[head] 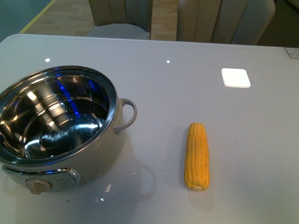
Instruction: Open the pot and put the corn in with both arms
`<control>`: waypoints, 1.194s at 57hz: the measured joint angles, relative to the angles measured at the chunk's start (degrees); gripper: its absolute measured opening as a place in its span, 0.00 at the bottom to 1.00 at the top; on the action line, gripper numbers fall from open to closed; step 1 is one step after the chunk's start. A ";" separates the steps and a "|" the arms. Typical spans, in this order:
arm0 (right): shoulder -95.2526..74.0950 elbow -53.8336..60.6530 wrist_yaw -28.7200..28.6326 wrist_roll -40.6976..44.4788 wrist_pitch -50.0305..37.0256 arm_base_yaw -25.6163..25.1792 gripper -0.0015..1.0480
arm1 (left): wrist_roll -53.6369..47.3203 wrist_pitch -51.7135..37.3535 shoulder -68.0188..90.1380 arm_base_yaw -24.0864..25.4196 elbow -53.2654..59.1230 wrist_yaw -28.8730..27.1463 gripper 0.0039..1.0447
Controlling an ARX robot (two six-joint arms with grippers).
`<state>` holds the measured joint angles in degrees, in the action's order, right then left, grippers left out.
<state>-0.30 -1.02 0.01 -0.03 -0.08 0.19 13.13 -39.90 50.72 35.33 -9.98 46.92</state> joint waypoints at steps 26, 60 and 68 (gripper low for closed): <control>0.00 0.00 0.00 0.00 0.00 0.00 0.92 | -11.04 10.23 -15.54 -10.51 5.29 -22.99 0.50; 0.00 0.00 0.00 0.00 0.00 0.00 0.92 | -12.52 25.33 -36.00 -32.13 9.22 -45.77 0.03; 0.00 0.00 0.02 0.00 0.00 0.00 0.92 | -12.63 28.24 -39.12 -35.08 9.22 -46.90 0.03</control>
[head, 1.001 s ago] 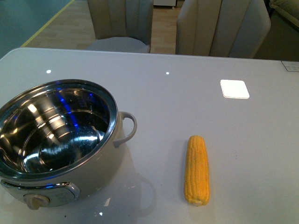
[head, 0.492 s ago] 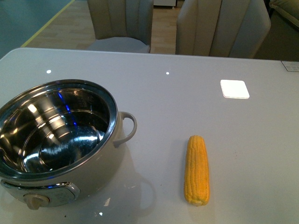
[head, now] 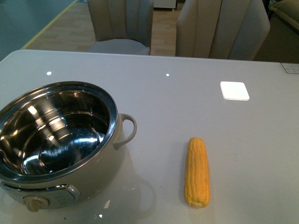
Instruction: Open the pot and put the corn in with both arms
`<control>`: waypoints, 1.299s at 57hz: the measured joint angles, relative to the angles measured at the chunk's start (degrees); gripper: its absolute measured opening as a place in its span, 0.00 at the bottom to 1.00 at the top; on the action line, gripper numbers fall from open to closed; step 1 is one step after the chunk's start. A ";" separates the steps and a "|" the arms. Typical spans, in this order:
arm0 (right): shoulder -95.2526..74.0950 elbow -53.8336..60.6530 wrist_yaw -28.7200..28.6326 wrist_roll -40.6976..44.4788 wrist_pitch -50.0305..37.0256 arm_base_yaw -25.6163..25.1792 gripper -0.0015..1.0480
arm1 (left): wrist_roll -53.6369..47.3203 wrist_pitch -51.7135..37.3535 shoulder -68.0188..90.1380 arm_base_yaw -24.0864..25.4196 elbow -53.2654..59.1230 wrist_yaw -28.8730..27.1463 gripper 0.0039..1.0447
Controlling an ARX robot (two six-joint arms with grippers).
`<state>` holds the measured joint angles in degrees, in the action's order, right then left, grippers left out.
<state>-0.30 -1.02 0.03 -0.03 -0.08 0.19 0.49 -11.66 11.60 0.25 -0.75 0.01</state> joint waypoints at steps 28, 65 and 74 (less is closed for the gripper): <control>0.00 0.00 -0.02 0.00 0.00 0.00 0.92 | -0.02 11.58 -11.23 -0.11 -0.02 -0.02 0.03; -4.48 -3.41 6.95 -3.34 9.29 1.68 0.92 | -0.13 11.61 -11.23 -0.11 -0.02 -0.02 0.94; -17.31 -7.93 11.56 -9.29 23.56 1.33 0.92 | -0.13 11.65 -11.28 -0.11 -0.02 -0.02 0.94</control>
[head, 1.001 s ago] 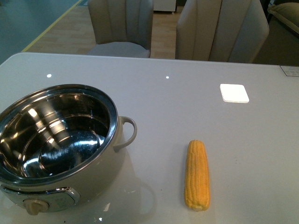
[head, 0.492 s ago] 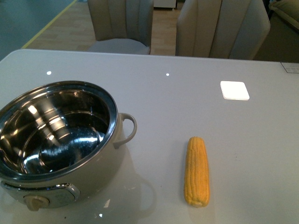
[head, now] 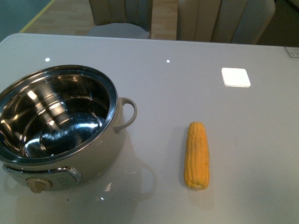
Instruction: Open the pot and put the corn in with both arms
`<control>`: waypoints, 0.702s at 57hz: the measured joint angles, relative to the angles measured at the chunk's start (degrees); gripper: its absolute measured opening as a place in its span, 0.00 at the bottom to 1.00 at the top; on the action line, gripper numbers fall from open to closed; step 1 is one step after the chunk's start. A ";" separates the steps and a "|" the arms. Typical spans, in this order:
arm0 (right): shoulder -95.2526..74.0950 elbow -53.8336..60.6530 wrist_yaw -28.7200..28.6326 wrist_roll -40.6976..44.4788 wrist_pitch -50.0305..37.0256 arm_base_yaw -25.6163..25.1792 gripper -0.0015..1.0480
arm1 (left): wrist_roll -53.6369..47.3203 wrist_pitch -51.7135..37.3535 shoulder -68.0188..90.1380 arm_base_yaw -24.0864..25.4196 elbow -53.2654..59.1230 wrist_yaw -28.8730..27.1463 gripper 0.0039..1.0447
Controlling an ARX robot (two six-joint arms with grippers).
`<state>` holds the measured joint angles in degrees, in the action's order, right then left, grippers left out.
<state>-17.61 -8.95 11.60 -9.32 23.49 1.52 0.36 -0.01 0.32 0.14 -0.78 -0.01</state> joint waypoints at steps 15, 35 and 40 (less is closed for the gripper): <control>-18.91 -0.90 0.55 -2.49 -15.80 3.41 0.92 | 0.00 0.00 0.00 0.00 0.00 0.00 0.94; -65.99 -12.02 0.90 -3.15 -43.23 14.38 0.92 | 0.00 0.00 0.00 0.00 0.00 0.00 0.94; -76.22 -15.54 0.90 -3.52 -45.88 15.63 0.92 | 0.00 0.00 0.00 0.00 0.00 0.00 0.94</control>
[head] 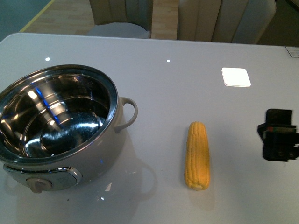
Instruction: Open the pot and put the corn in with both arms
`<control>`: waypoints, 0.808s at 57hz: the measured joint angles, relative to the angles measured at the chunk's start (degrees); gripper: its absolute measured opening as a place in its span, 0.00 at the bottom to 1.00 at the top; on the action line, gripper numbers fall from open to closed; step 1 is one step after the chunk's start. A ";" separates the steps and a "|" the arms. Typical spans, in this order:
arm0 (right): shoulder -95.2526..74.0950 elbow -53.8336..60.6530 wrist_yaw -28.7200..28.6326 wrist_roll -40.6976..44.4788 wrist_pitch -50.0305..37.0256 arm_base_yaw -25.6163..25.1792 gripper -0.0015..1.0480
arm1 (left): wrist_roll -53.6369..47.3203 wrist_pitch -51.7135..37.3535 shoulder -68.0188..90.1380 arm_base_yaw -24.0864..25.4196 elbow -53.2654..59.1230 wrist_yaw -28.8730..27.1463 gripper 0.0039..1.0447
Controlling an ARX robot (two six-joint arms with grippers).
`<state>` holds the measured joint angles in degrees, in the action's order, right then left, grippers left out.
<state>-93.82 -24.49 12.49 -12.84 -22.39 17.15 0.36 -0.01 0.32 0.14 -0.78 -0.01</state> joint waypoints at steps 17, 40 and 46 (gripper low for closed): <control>-15.85 -8.55 -2.12 -4.55 -3.13 2.47 0.92 | 0.00 0.00 0.00 0.00 0.00 0.00 0.94; -26.23 -15.52 -5.86 -6.69 -4.17 7.56 0.92 | 0.00 0.00 0.00 0.00 0.00 0.00 0.94; -28.33 -16.96 -7.43 -7.37 -4.28 8.13 0.92 | 0.00 0.00 0.00 0.00 0.00 0.00 0.94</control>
<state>-122.15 -41.45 5.06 -20.21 -26.68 25.28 0.36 -0.01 0.32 0.14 -0.78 -0.01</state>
